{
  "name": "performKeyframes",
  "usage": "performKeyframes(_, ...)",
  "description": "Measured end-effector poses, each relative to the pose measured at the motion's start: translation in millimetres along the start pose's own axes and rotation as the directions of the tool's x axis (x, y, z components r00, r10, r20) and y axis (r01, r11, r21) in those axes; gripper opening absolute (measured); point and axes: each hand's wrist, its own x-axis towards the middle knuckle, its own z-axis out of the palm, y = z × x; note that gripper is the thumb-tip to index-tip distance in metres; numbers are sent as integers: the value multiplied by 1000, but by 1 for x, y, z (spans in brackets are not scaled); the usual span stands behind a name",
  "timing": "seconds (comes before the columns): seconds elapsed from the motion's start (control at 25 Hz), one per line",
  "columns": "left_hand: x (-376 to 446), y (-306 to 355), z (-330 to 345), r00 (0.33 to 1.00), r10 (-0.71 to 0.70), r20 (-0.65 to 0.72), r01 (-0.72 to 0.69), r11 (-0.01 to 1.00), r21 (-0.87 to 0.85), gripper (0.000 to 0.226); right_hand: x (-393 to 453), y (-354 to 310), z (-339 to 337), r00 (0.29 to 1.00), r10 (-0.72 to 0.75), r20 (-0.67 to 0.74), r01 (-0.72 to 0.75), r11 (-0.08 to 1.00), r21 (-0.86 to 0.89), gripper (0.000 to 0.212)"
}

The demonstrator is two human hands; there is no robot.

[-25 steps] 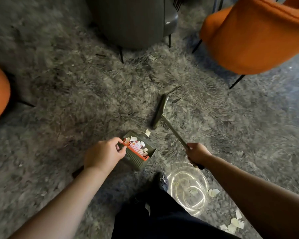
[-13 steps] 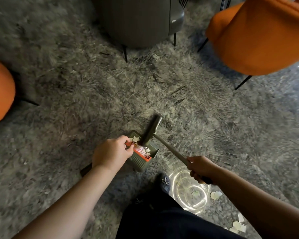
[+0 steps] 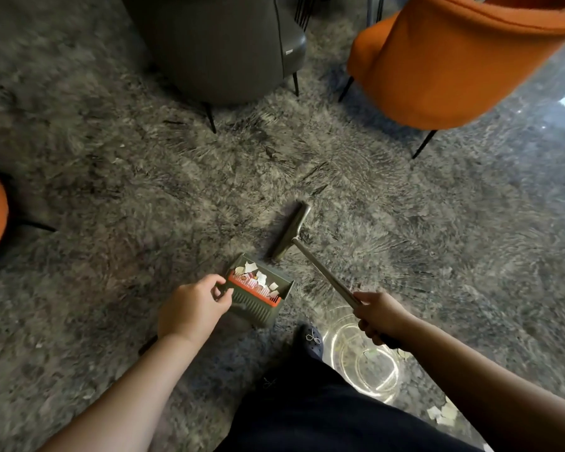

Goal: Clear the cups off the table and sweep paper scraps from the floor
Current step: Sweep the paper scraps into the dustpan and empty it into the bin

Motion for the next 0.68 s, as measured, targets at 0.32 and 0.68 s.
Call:
performKeyframes(0.32, -36, 22, -4, 970, 225, 91, -231, 972, 51, 24, -62, 93, 25, 993, 75, -92, -49, 965, 256, 30)
performKeyframes(0.68, -85, 71, -1, 831, 539, 139, -549, 835, 42, 19, -122, 229, 45, 952, 211, -220, -55, 829, 557, 31)
